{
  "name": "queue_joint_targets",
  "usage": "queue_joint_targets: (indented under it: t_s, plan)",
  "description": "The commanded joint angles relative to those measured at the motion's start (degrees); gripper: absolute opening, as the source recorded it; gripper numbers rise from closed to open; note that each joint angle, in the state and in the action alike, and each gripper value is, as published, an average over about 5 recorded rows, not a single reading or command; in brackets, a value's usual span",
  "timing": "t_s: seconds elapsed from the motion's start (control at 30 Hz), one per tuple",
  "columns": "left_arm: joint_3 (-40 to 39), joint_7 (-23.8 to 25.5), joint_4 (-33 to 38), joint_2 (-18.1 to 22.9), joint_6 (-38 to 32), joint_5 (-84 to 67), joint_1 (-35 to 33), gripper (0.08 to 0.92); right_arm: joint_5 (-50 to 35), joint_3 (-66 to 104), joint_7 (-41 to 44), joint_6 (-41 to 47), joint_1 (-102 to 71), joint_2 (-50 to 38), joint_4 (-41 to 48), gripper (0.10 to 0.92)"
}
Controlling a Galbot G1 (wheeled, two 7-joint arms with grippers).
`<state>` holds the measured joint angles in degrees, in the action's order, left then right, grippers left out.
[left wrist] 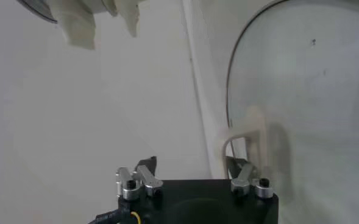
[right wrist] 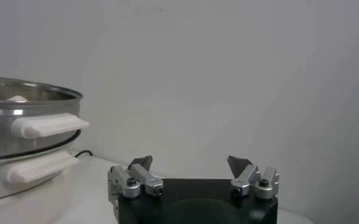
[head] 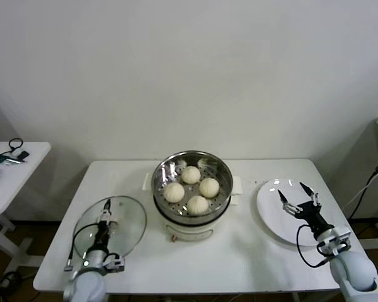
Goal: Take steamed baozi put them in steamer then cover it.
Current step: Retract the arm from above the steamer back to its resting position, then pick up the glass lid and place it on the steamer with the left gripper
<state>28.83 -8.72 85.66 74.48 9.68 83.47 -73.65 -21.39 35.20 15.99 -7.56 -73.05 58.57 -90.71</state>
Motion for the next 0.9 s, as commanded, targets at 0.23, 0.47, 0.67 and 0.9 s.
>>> queue_joint_targets:
  t_s: [0.23, 0.47, 0.67, 0.9]
  plan:
    - [-0.3, -0.3, -2.2, 0.1, -0.7, -1.5, 1.2, 0.481, 1.8, 0.0, 0.4, -0.4, 0.0, 0.7, 0.4, 0.823]
    - [0.2, 0.4, -0.3, -0.4, -1.8, -2.9, 0.6, 0.273, 1.8, 0.4, 0.4, -0.4, 0.1, 0.8, 0.5, 0.823]
    - [0.6, 0.4, 4.6, -1.4, -1.4, -4.5, -1.5, 0.154, 1.8, 0.6, 0.5, -0.6, 0.3, 0.7, 1.0, 0.823]
    - [1.0, 0.9, 13.4, -2.9, 1.4, -6.9, -6.2, 0.152, 1.9, 0.6, 0.6, -0.7, 1.1, 0.6, 1.6, 0.823]
